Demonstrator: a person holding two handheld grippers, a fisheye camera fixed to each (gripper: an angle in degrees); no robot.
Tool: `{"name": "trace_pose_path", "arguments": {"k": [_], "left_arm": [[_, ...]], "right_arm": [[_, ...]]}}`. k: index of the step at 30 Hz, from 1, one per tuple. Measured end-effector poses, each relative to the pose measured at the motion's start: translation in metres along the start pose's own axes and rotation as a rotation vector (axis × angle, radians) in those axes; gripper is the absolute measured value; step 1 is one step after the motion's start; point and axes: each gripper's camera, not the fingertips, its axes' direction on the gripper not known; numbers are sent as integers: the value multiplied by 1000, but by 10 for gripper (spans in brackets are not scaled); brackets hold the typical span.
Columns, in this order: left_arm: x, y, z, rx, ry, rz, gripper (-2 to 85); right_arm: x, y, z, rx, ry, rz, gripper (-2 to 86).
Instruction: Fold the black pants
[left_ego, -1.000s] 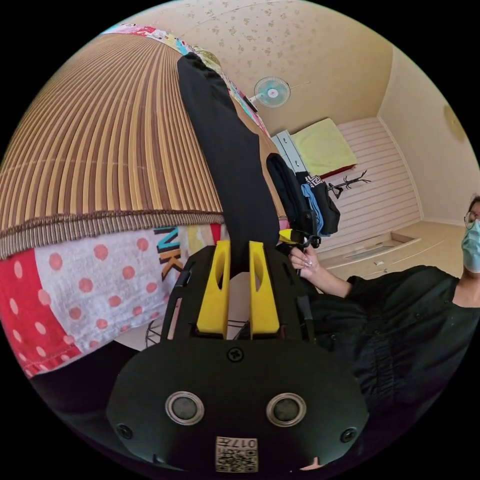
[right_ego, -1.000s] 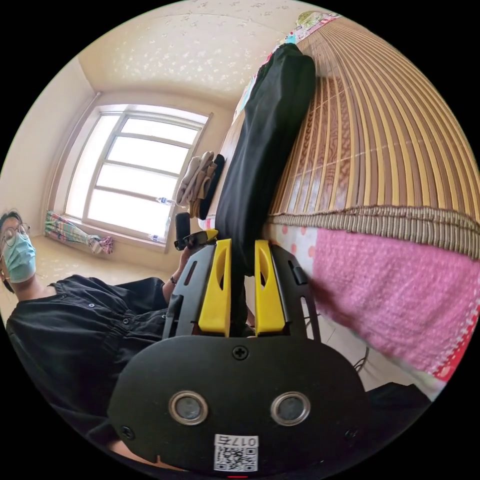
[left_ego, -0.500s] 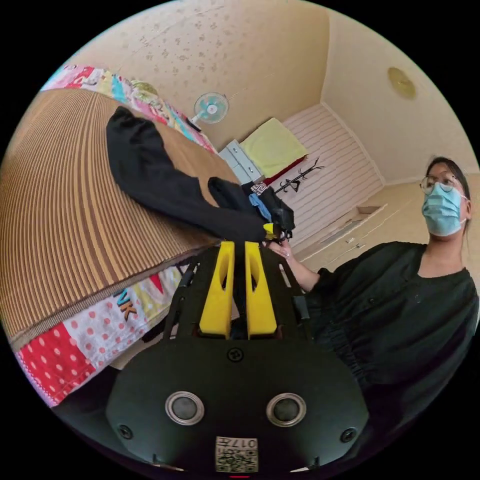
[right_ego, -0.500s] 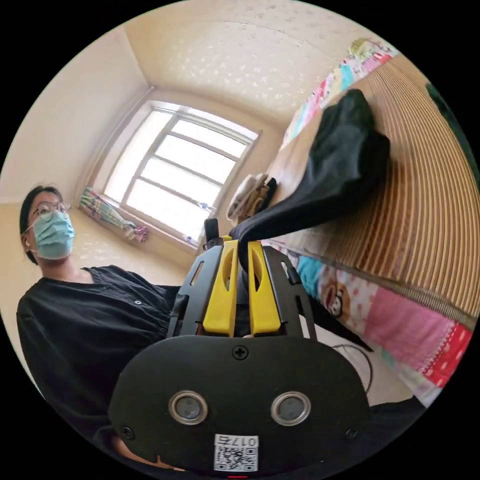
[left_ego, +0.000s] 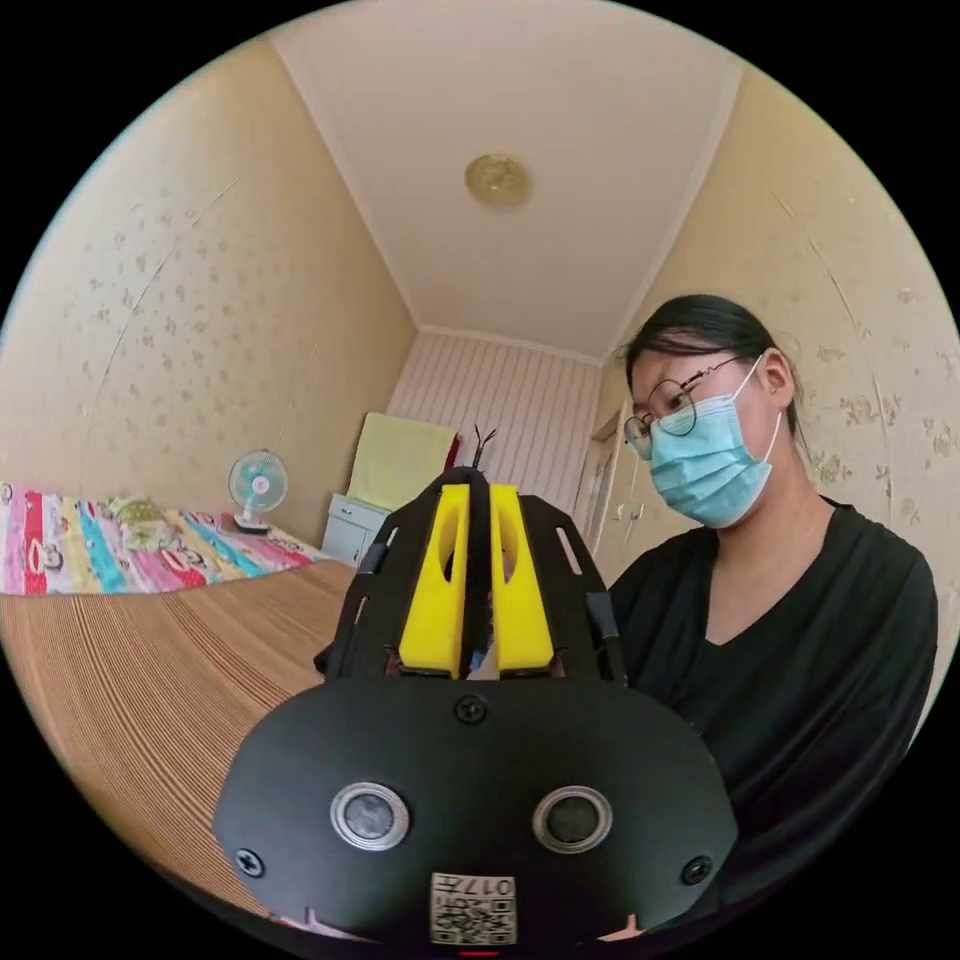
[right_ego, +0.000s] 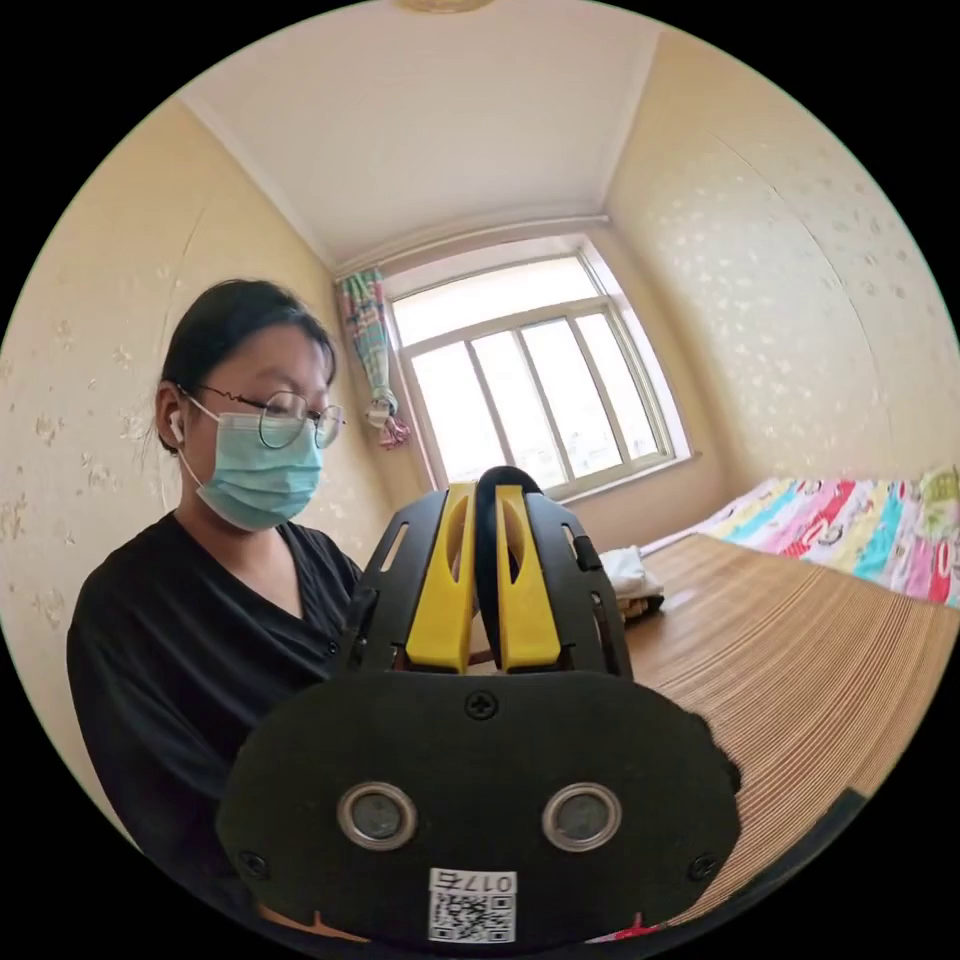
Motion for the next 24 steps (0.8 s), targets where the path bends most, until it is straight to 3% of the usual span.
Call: {"name": "trace_pose_path", "arguments": {"k": [7, 10, 16, 20, 24], "left_arm": [[79, -79, 13, 157, -78, 224, 40], [72, -98, 18, 193, -138, 168, 39], [-34, -116, 31, 115, -279, -54, 40], [-145, -119, 45, -12, -377, -254, 39], [-197, -95, 58, -142, -520, -271, 39]], "right_arm": [[-69, -94, -10, 85, 13, -243, 20], [-52, -112, -7, 119, 10, -208, 20], [80, -101, 11, 185, 96, 42, 19], [203, -86, 42, 85, 368, 131, 19], [294, -52, 56, 41, 330, 293, 20]]}}
